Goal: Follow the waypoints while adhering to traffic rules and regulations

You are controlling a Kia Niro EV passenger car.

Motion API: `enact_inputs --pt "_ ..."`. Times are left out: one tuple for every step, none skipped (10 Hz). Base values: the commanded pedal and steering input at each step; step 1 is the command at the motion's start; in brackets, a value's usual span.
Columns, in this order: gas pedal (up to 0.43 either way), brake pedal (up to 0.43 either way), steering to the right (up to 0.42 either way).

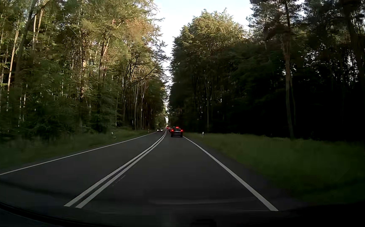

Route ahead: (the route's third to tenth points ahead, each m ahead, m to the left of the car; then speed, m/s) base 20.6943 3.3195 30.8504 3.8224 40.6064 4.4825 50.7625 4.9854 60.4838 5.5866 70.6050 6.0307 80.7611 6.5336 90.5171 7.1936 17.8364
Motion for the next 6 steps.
enact_inputs --pt "0.000 0.152 -0.005" --pt "0.000 0.152 -0.005" --pt "0.000 0.152 -0.005" --pt "0.000 0.152 -0.005" --pt "0.000 0.159 -0.006" --pt "0.000 0.159 -0.008"
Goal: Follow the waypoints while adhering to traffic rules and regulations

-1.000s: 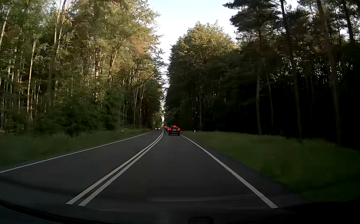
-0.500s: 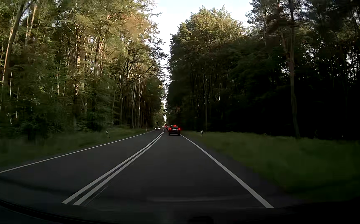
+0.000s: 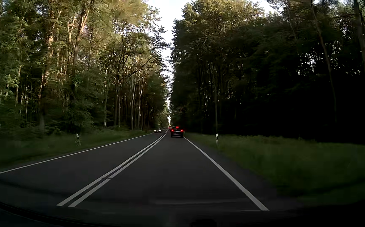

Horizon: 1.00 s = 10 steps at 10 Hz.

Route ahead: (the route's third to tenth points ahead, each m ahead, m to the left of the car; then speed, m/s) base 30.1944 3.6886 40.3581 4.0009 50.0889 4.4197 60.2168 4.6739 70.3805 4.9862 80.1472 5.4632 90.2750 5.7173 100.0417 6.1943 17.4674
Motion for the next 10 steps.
enact_inputs --pt "0.000 0.159 -0.010" --pt "0.000 0.165 -0.010" --pt "0.000 0.165 -0.009" --pt "0.000 0.177 -0.007" --pt "0.000 0.183 -0.007" --pt "0.000 0.201 -0.008" --pt "0.000 0.207 -0.009" --pt "0.000 0.213 -0.009" --pt "0.000 0.220 -0.009" --pt "0.000 0.232 -0.008"
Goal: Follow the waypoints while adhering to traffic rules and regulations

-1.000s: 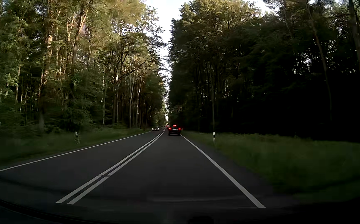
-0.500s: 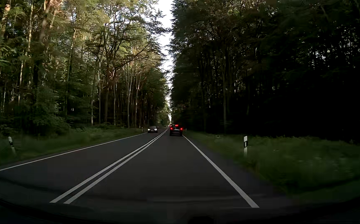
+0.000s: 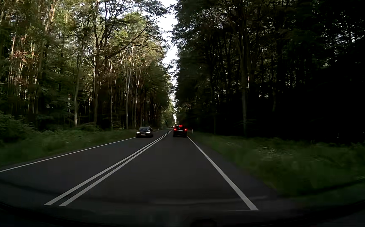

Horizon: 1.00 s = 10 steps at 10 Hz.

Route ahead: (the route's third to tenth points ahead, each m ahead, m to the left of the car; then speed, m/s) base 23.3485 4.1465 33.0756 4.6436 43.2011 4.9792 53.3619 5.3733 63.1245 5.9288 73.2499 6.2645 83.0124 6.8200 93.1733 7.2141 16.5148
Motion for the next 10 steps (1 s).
enact_inputs --pt "0.000 0.238 -0.008" --pt "0.000 0.250 -0.009" --pt "0.000 0.250 -0.008" --pt "0.000 0.250 -0.008" --pt "0.000 0.250 -0.008" --pt "0.000 0.250 -0.007" --pt "0.000 0.238 -0.007" --pt "0.000 0.226 -0.007" --pt "0.000 0.213 -0.007" --pt "0.000 0.213 -0.007"
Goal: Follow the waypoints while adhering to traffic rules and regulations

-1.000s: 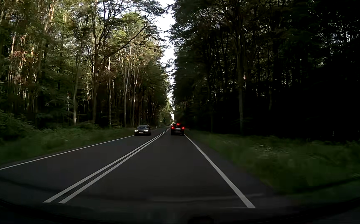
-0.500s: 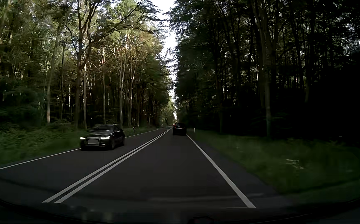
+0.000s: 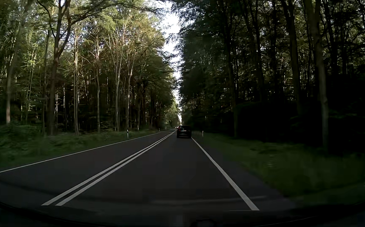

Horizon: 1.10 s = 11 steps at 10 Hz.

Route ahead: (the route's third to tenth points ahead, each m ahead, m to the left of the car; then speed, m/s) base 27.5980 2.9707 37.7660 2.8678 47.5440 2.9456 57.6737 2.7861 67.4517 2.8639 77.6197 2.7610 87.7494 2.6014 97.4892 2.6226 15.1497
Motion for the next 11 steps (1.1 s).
enact_inputs --pt "0.000 0.207 -0.006" --pt "0.000 0.207 -0.005" --pt "0.000 0.207 -0.005" --pt "0.000 0.213 -0.005" --pt "0.000 0.213 -0.004" --pt "0.000 0.213 -0.004" --pt "0.000 0.213 -0.004" --pt "0.000 0.213 -0.003" --pt "0.000 0.213 -0.003" --pt "0.000 0.213 -0.002" --pt "0.000 0.213 -0.001"
